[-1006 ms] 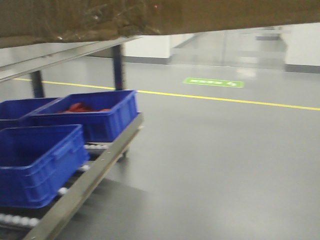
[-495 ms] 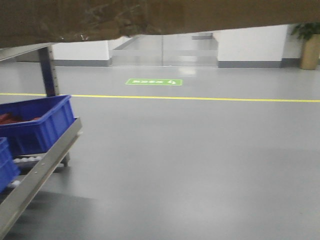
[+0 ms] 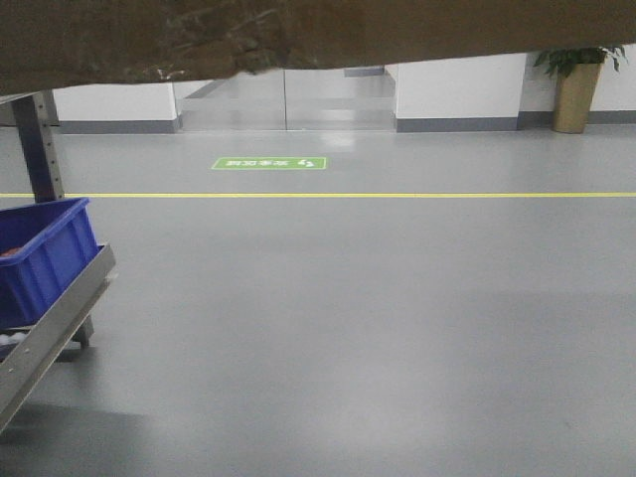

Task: Grab carton from right shelf to conveyor
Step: 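Hold the carton with both grippers while driving toward the red conveyor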

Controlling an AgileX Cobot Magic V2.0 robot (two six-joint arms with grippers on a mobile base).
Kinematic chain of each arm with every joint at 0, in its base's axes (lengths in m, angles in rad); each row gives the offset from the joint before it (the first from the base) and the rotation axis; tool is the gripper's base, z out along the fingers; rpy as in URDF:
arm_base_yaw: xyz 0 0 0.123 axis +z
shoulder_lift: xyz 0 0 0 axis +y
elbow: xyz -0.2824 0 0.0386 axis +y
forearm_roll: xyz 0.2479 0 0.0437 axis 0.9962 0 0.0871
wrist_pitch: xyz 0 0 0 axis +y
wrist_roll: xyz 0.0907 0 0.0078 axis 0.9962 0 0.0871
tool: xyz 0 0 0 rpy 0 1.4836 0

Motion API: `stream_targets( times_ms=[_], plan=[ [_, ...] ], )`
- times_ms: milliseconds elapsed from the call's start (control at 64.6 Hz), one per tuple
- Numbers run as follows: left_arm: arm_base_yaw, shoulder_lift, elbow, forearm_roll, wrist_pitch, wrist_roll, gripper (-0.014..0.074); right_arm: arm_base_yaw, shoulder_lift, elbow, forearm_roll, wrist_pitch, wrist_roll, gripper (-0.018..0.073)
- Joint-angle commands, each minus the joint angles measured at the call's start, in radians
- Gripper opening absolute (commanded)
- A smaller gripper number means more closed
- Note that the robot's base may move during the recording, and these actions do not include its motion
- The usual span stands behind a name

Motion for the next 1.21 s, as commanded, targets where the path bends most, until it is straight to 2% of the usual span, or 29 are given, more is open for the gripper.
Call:
stream_targets(
  times_ms=[0,1191],
  plan=[
    [-0.013,-0.004,-0.009,-0.067,-0.052,0.003,-0.0013,0.006,-0.006,-0.004,0.059,-0.088,-0.022,-0.007],
    [-0.013,-0.004,-0.009,-0.06,-0.052,0.003,-0.0013,0.006,-0.006,-0.004,0.059,-0.13,-0.022,-0.007]
  ],
)
